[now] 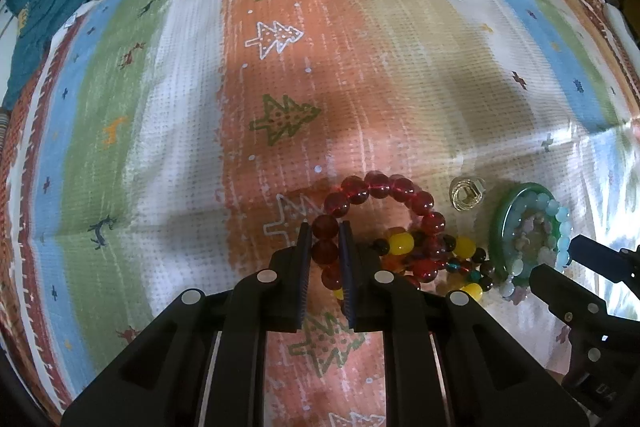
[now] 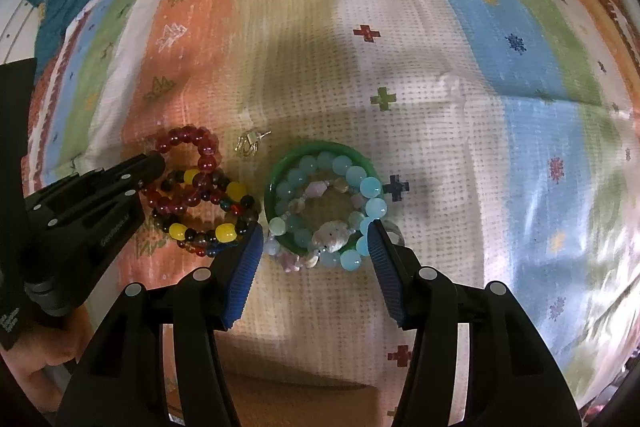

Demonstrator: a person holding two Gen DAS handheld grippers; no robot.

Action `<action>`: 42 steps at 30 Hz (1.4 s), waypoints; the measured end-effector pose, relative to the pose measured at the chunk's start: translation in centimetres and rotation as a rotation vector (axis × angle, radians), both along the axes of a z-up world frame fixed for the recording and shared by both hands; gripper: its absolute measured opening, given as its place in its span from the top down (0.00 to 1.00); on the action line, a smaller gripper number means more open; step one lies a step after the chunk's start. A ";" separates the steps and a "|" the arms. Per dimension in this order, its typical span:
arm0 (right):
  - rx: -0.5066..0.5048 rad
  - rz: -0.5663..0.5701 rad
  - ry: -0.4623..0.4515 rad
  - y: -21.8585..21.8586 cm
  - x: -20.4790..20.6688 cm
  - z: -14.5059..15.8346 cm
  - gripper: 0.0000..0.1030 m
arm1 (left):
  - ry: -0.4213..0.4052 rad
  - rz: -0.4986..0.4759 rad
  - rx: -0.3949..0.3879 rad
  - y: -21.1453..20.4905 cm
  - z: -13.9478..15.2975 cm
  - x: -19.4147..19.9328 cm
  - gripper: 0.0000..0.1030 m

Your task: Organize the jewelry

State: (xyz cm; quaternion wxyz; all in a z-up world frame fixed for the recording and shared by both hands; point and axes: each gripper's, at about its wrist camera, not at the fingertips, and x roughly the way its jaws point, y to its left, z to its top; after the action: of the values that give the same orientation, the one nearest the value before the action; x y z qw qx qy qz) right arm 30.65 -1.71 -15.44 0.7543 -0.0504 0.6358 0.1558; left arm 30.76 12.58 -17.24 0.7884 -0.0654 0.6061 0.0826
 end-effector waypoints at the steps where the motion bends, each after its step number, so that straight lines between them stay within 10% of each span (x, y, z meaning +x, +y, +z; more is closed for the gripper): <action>1: -0.008 0.002 -0.002 0.0 0.0 -0.1 0.52 | 0.000 0.000 0.001 0.0 -0.1 0.0 0.87; 42: -0.029 0.033 -0.018 0.0 -0.4 -0.6 0.82 | -0.012 0.014 -0.001 0.2 -0.1 -0.2 0.88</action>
State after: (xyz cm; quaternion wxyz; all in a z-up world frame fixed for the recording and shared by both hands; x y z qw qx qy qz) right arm 30.23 -1.72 -16.06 0.7566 -0.0729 0.6302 0.1585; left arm 30.51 12.73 -17.34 0.7913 -0.0704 0.6010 0.0876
